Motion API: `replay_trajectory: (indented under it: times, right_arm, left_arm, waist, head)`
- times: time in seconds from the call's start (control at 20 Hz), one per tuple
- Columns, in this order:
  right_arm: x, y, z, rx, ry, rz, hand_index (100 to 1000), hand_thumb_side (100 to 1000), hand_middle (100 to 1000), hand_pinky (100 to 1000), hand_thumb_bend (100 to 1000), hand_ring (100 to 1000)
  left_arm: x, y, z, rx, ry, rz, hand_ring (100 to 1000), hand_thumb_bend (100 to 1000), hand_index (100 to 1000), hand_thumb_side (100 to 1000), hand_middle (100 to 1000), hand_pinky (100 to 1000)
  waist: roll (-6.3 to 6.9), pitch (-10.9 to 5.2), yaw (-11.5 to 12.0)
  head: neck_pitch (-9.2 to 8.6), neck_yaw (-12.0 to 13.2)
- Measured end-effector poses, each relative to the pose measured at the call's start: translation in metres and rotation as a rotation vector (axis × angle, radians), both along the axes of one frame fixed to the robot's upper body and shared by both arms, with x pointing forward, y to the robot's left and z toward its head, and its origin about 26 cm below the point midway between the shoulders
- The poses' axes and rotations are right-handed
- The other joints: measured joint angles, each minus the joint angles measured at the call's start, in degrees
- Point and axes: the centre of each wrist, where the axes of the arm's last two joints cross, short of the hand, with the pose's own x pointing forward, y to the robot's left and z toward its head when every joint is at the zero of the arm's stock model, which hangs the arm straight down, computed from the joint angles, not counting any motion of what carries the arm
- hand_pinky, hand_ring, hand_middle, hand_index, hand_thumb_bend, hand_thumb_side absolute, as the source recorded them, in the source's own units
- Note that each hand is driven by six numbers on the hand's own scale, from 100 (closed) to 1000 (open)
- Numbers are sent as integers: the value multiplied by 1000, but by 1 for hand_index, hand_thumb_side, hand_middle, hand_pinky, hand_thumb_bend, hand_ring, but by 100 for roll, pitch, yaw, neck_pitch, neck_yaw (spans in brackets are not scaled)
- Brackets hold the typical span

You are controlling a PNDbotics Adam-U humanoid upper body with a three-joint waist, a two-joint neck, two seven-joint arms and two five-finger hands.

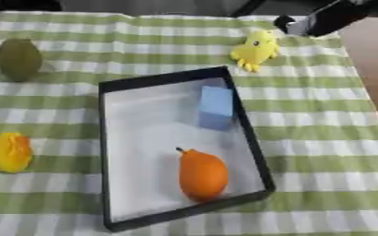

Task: Pick up objects on the table and place them in the box.

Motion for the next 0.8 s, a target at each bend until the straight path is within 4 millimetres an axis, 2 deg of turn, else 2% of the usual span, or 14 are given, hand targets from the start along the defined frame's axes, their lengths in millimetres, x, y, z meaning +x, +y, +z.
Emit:
replay_trajectory:
  times: [0.35, 0.8]
  right_arm:
    - [30, -20, -6, -49, 71, -28, 866, 252, 821, 883, 351, 870]
    - [60, -51, -23, -108, 148, -69, 872, 246, 835, 887, 373, 879]
  left_arm:
    - [2, -1, 11, 19, -30, -9, 854, 120, 795, 766, 811, 843]
    - [3, -2, 15, 28, -43, -14, 854, 120, 794, 766, 811, 843]
  waist:
    - [-3, 129, 200]
    - [-10, 224, 310]
  head:
    - [-227, -105]
    - [-327, -259]
